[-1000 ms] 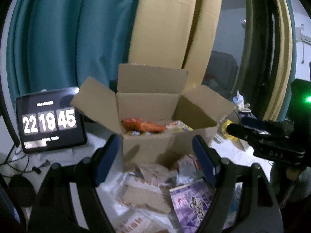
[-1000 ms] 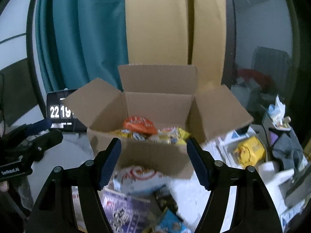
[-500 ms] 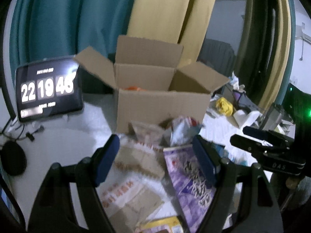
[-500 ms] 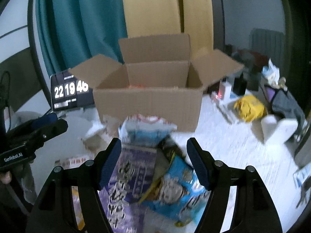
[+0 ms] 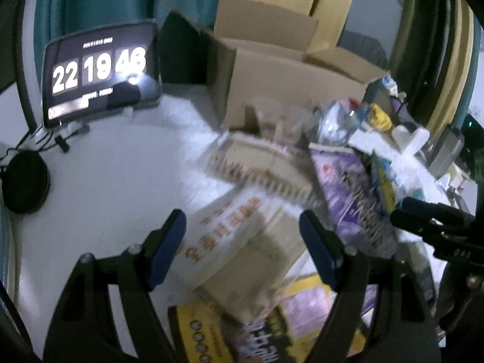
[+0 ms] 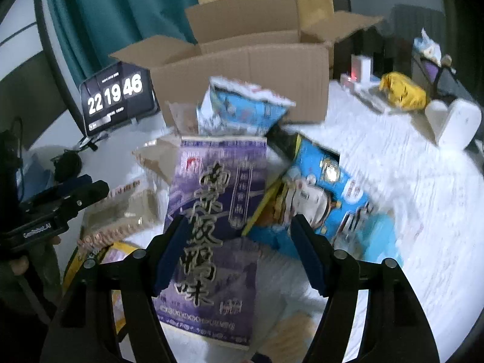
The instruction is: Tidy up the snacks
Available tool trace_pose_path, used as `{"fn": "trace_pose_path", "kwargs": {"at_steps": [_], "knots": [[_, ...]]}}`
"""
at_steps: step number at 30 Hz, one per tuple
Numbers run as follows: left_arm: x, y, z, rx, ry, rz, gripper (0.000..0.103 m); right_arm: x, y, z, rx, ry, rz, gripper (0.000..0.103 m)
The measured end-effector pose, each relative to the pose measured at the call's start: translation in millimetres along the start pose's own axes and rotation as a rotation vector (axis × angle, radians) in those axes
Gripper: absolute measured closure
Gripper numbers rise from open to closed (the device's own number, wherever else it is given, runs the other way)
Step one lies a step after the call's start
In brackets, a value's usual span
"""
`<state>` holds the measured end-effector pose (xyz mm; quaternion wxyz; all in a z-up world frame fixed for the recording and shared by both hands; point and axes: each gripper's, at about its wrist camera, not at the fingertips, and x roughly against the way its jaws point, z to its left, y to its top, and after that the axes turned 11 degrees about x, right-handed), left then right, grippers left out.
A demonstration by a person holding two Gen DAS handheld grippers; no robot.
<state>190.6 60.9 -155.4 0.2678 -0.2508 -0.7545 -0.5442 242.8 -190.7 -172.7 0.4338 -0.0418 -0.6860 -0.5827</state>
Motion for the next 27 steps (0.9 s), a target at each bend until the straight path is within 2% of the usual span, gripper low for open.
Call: {"fn": "trace_pose_path", "kwargs": {"at_steps": [9,11,12,18,22,27], "knots": [[-13,7,20,-0.002,0.010,0.031,0.024,-14,-9,-1,-0.031,0.011,0.052,0.030],[-21,9,24,0.003,-0.003,0.063,0.022,-16,-8,-1,-0.032,0.010,0.061,0.029],[-25,10,26,0.006,-0.015,0.084,0.018,-16,-8,-1,-0.033,0.012,0.064,0.028],[-24,3,23,-0.025,-0.073,0.139,0.013,-20,-5,-2,-0.033,0.030,0.079,0.021],[-18,-9,8,-0.086,-0.119,0.169,0.002,-25,-4,3,-0.014,0.035,0.094,0.012],[-21,-18,-5,-0.139,-0.088,0.190,0.001,-29,-1,8,-0.012,0.043,0.110,0.006]]}}
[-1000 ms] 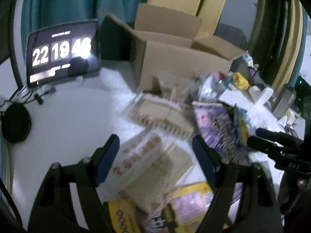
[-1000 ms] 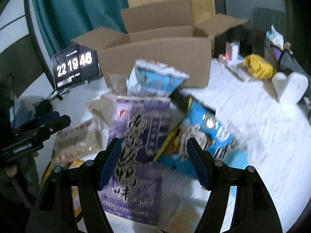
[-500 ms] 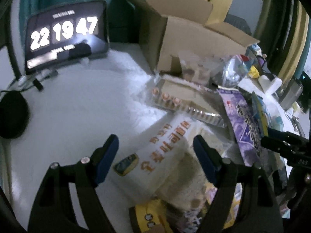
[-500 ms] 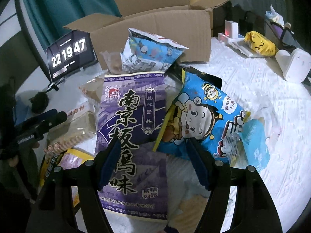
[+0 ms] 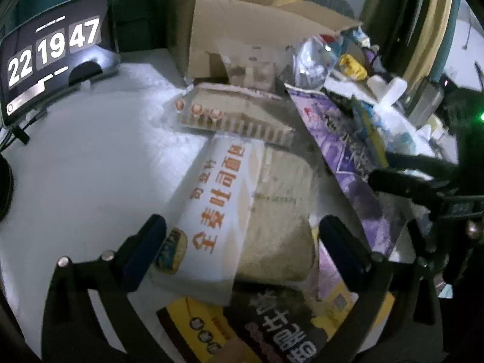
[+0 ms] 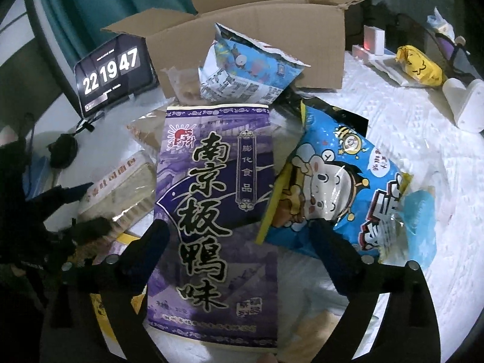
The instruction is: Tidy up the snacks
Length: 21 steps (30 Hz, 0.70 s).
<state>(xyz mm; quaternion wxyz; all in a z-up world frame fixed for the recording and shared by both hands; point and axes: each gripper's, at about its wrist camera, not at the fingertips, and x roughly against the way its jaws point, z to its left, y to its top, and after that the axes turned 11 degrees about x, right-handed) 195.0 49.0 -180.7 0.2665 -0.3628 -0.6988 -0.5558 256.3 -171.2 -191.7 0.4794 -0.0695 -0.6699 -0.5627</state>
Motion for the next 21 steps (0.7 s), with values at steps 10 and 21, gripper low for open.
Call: {"fn": "trace_pose_path", "kwargs": {"at_steps": [10,21], "knots": [[-19,-1,-20,-0.091,0.087,0.056,0.002,-14,7,22,0.061,-0.055,0.040,0.001],[-9,-2,-11,-0.053,0.054,0.007,0.019,-29,8,42,0.173,-0.137,0.084,0.010]]}}
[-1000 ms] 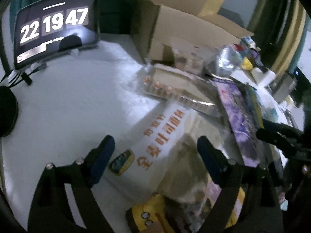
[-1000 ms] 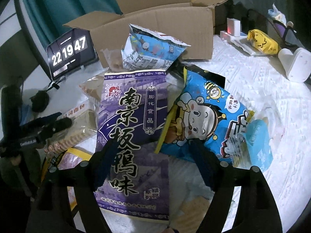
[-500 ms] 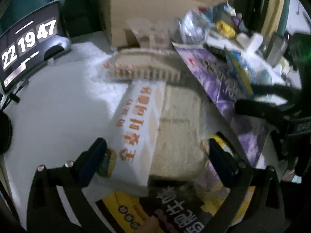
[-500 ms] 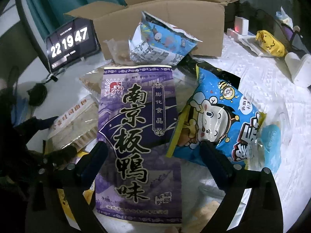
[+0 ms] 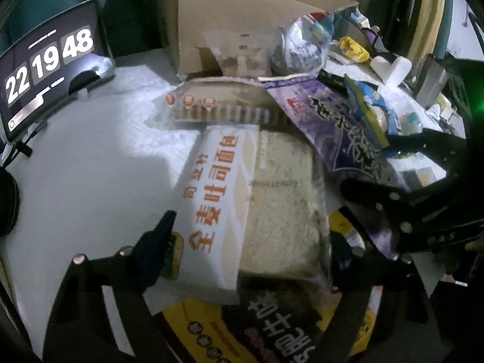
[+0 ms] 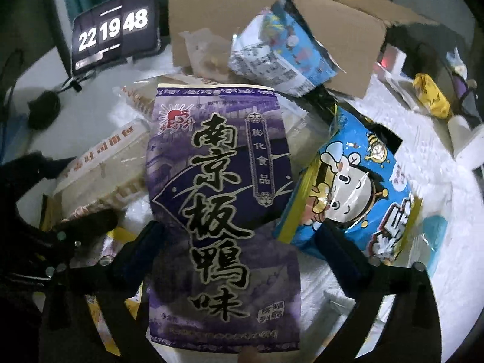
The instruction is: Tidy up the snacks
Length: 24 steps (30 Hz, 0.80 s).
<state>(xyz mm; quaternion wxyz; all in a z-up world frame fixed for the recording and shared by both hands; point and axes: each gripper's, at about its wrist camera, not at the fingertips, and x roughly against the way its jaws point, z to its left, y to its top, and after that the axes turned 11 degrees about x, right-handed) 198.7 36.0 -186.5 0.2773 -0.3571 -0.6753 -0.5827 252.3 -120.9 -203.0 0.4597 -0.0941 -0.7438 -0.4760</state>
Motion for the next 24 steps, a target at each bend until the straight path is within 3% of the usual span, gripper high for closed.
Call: {"fn": "trace_pose_path", "kwargs": {"at_steps": [3,5,8,13,16,24], "knots": [[5,0,2,0.028,-0.005,-0.026,0.020,3,1,0,0.002,0.004,-0.014,0.022],[11,-2,7,0.035,-0.007,-0.041,0.020,7,2,0,0.007,0.000,-0.026,0.042],[23,-1,14,0.065,-0.015,-0.074,0.020,16,6,-3,-0.007,0.011,-0.060,0.056],[44,3,22,0.093,-0.005,-0.127,0.020,36,13,-10,-0.045,0.086,-0.126,0.058],[55,8,26,0.117,-0.003,-0.158,0.020,50,17,-17,-0.086,0.178,-0.179,0.058],[70,18,25,0.133,-0.002,-0.209,0.020,68,29,-29,-0.106,0.266,-0.244,0.055]]}}
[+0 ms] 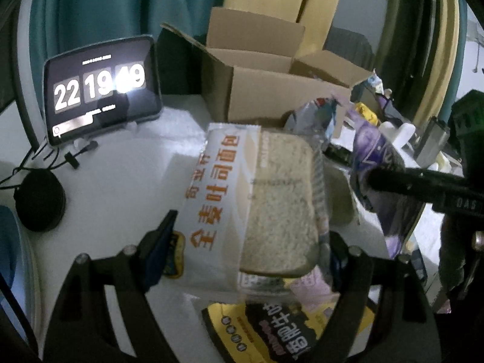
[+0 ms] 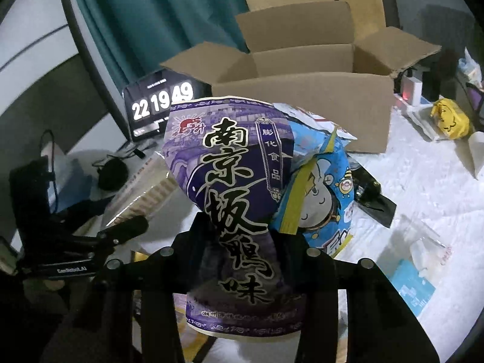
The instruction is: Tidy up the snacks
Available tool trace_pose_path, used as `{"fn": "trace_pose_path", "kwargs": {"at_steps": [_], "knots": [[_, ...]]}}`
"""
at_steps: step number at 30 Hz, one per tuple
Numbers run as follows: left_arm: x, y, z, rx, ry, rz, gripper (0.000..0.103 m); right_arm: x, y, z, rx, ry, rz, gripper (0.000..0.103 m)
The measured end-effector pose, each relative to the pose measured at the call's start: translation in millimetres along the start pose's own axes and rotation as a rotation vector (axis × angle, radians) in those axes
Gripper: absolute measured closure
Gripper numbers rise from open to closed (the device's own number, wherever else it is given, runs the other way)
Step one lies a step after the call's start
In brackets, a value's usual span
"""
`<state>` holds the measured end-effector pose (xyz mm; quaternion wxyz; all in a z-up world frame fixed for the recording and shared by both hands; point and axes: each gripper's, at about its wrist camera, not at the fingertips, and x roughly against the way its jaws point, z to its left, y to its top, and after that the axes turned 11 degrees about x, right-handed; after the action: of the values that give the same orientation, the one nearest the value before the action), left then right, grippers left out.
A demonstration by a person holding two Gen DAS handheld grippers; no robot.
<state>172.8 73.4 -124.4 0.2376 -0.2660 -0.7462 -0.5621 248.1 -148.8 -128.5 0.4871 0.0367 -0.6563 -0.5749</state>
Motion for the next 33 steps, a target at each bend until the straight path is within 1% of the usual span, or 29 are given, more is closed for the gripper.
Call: {"fn": "trace_pose_path", "kwargs": {"at_steps": [1,2,4,9,12,15,17,20,21,23,25,27,28,30,33], "knots": [[-1,0,-1,-0.002,0.000,0.001,0.020,-1,1,-1,-0.003,0.007,0.004,0.049],[-2,0,-1,-0.002,0.000,0.003,0.020,-3,1,-1,-0.001,0.007,0.011,0.040],[-5,-4,-2,0.000,0.004,0.015,0.020,-7,-3,-2,0.006,-0.013,0.028,0.028],[-8,-11,0,0.006,0.012,0.028,0.020,-16,-14,-2,-0.007,-0.012,0.071,0.028],[-7,-14,2,0.010,0.011,0.029,0.020,-24,-16,5,0.004,-0.028,0.100,0.028],[-8,-18,4,0.015,0.013,0.035,0.020,-31,-21,15,0.018,-0.018,0.122,0.027],[-9,-20,8,0.018,0.013,0.039,0.020,-34,-24,23,0.054,-0.029,0.140,0.024],[-10,-22,13,0.025,0.019,0.042,0.020,-35,-27,32,0.080,-0.028,0.146,0.018],[-9,-22,17,0.029,0.021,0.041,0.020,-34,-27,37,0.098,-0.031,0.140,0.018],[-7,-23,21,0.038,0.023,0.037,0.020,-27,-25,45,0.111,-0.048,0.092,0.018],[-5,-23,24,0.042,0.023,0.032,0.020,-21,-22,49,0.117,-0.045,0.063,0.018],[-4,-25,27,0.044,0.026,0.032,0.020,-22,-21,56,0.142,-0.007,0.065,0.018],[-4,-26,29,0.047,0.026,0.032,0.020,-24,-20,60,0.155,-0.014,0.067,0.018],[-3,-26,33,0.053,0.027,0.030,0.020,-22,-20,64,0.164,-0.062,0.053,0.019],[-2,-27,39,0.059,0.028,0.028,0.020,-15,-17,66,0.163,-0.048,0.023,0.019]]}}
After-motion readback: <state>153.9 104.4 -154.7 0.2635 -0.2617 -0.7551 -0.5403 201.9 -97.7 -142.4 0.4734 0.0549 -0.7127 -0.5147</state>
